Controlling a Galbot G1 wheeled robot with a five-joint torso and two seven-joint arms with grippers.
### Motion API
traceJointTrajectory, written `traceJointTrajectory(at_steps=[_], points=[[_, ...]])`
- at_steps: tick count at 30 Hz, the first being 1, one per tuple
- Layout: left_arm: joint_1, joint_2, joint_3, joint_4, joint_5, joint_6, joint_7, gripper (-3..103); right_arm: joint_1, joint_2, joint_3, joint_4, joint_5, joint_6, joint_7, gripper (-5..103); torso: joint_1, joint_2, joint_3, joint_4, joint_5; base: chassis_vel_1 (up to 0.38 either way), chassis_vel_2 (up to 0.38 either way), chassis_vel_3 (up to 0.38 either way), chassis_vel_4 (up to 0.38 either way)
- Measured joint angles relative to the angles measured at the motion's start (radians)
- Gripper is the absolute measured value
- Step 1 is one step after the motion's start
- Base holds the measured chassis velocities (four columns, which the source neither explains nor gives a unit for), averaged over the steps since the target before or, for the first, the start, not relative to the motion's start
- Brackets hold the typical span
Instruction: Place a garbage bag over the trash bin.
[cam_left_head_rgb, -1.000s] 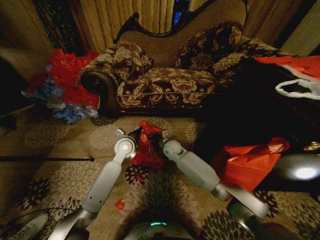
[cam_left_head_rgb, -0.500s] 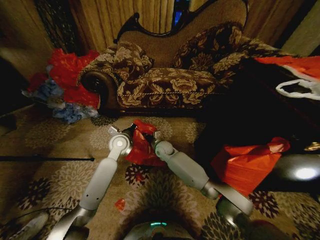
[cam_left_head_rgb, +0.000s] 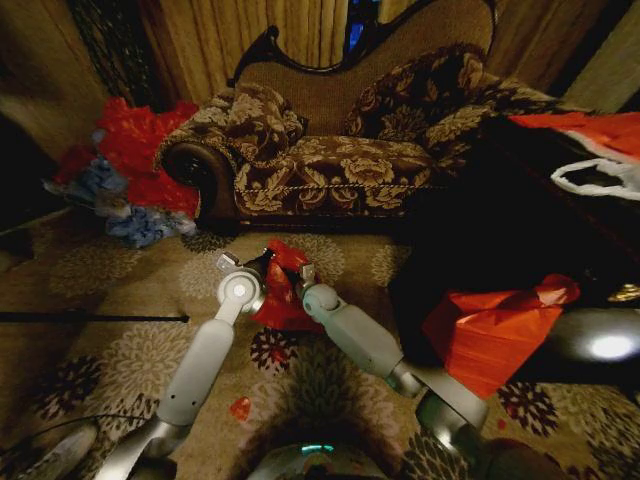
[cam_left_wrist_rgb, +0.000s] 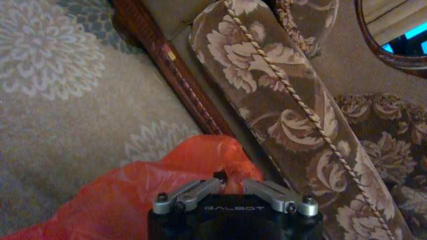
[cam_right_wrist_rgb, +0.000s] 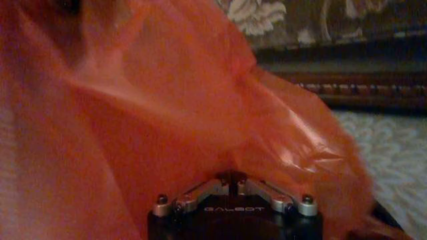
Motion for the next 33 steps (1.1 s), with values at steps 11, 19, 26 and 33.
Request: traceJointTrajectory(at_steps=[11,19,26,33], points=[[0.007,-0.013,0.004,0.017,0.019,-0.002,-0.014,0,0.002,0.037,0.011,-0.111,0.009,-0.02,-0.005,0,0.0,0.0,0.0,0.0001,-0.0001,0.0,0.0,0.0,0.0],[0.015,-0.036,0.04,0.076,0.024,0.008,-0.024,0,0.007,0.056,0.016,-0.15,0.008,-0.04,0.0,0,0.0,0.0,0.0,0.0001,-0.0002,0.0,0.0,0.0,0.0],[0.003,-0.055,0.059,0.116,0.018,0.031,-0.057,0,0.011,0.057,0.025,-0.159,0.015,-0.05,0.014,0,0.0,0.0,0.0,0.0,-0.0002,0.0,0.0,0.0,0.0],[-0.002,-0.072,0.07,0.139,-0.001,0.044,-0.088,0,0.011,0.042,0.026,-0.126,0.039,-0.061,0.036,0,0.0,0.0,0.0,0.0001,-0.0001,0.0,0.0,0.0,0.0]])
